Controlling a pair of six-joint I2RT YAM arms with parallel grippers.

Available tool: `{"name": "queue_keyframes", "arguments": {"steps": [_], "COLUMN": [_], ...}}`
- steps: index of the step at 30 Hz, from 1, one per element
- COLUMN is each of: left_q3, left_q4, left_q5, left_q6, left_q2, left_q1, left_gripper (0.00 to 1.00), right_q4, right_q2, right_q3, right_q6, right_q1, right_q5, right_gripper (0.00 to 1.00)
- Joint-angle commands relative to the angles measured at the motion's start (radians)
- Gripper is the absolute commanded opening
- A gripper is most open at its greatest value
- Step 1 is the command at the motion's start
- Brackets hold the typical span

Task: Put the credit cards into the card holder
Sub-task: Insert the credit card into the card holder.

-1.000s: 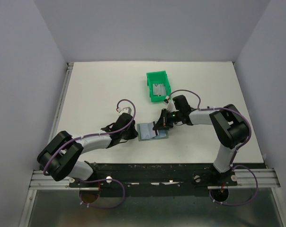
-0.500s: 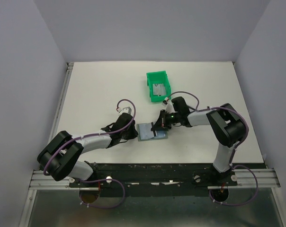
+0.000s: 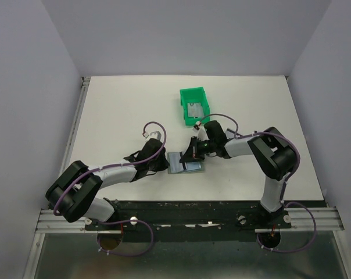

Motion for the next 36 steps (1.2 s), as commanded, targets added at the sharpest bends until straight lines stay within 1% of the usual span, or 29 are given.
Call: {"name": "queue_keyframes", "arguments": {"steps": [1,2,6,11,15,22,26,28,31,33,36], "left_q3": [-0.009,-0.009,-0.015,-0.019,-0.020,-0.023,-0.023,-0.023,-0.023,-0.023,-0.025], "left_q4": [-0.015,-0.015,-0.010,-0.009,-0.007,-0.004,-0.004,-0.003,-0.001,0.002,0.003], "left_q5": [0.033,0.031,0.034,0.037,0.036,0.036,0.037,0.037,0.039,0.039,0.042], "left_q6": [0.008,0.008,0.010,0.010,0.011,0.015,0.013,0.015,0.015,0.016,0.015], "left_q2": [0.034,0.033,0.029,0.026,0.023,0.023,0.022,0.025,0.028,0.029,0.029], "left_q1": [0.000,0.000,-0.001,0.000,0.000,0.000,0.000,-0.001,0.000,0.000,-0.001], "left_gripper": [0.00,0.00,0.00,0.00,0.00,0.00,0.00,0.00,0.00,0.00,0.00], "right_q4": [-0.035,-0.052,-0.162,-0.429,-0.557,-0.730,-0.743,-0.729,-0.706,-0.681,-0.638], "right_q2": [0.039,0.036,-0.020,-0.091,-0.131,-0.137,-0.155,-0.152,-0.140,-0.132,-0.122], "right_q3": [0.031,0.037,0.054,0.132,0.176,0.244,0.242,0.239,0.239,0.235,0.224], "right_q6": [-0.002,-0.009,-0.068,-0.184,-0.236,-0.275,-0.286,-0.287,-0.275,-0.269,-0.249], "right_q1": [0.063,0.064,0.067,0.067,0.067,0.070,0.072,0.072,0.072,0.072,0.072], "right_q5": [0.042,0.049,0.109,0.233,0.312,0.440,0.479,0.465,0.451,0.433,0.387], "right_gripper": [0.01,0.02,0.21,0.45,0.50,0.52,0.52,0.48,0.37,0.32,0.29]}}
